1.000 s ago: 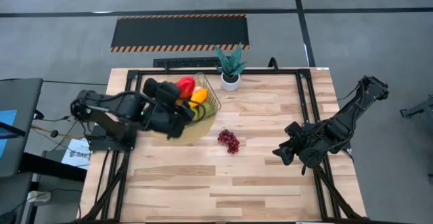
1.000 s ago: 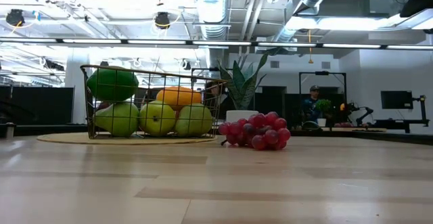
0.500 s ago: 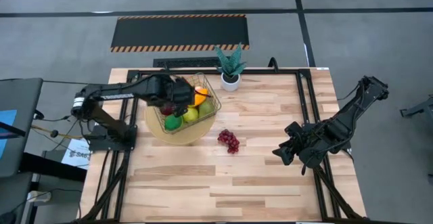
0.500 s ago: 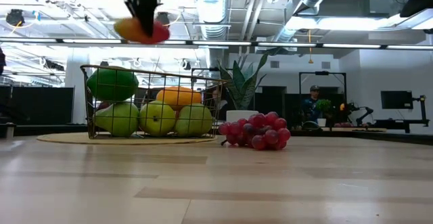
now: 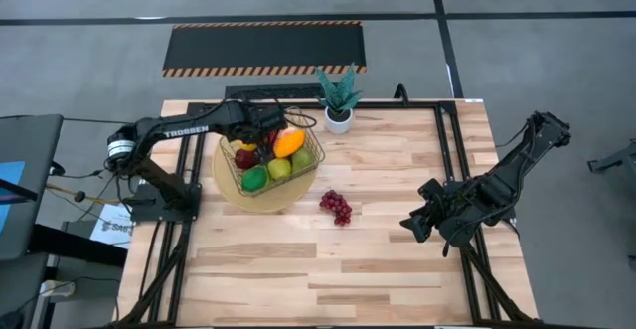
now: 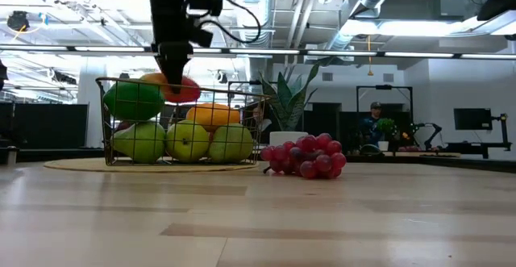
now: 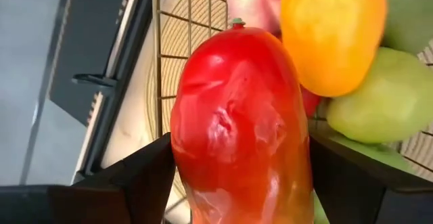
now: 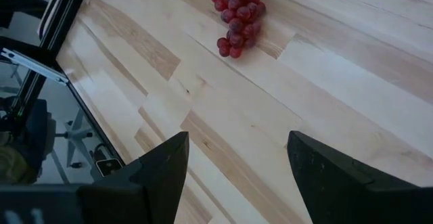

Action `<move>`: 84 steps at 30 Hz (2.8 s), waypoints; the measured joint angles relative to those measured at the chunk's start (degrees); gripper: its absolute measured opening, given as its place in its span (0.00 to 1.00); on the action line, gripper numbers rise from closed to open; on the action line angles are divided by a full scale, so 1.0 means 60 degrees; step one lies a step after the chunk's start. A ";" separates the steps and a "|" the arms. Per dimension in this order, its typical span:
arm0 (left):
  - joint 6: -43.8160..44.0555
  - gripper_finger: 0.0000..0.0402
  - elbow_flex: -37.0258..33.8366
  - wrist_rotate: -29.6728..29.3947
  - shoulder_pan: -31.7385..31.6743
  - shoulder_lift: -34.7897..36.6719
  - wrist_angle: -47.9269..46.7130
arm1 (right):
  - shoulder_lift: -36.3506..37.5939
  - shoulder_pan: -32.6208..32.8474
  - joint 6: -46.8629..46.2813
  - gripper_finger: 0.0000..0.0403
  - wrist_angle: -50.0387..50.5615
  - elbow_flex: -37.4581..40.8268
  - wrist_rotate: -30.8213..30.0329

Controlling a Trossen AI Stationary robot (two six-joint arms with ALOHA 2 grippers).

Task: Build produce basket
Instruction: Put the red mango into the wire basket, then put the grapes into the wire basket

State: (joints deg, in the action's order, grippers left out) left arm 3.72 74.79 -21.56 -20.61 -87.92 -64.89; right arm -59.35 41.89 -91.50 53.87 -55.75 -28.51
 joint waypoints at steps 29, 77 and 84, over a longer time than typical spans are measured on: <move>-0.1870 0.72 -0.0457 0.0721 -0.0960 -0.0058 0.0341 | 0.0000 0.0000 0.0080 0.68 0.0004 0.0000 -0.0004; -0.2498 0.87 0.2155 0.3810 0.3717 -0.2571 0.4362 | 0.0004 0.0022 0.0333 0.68 -0.0019 0.0004 0.0002; -0.3183 0.87 0.2170 0.3701 0.3590 -0.3951 0.5012 | 0.0005 0.0022 0.0331 0.68 -0.0059 0.0004 0.0015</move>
State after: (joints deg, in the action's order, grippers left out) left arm -15.38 87.81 0.65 0.93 -111.63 -34.82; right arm -59.32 42.02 -89.52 53.52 -55.72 -28.42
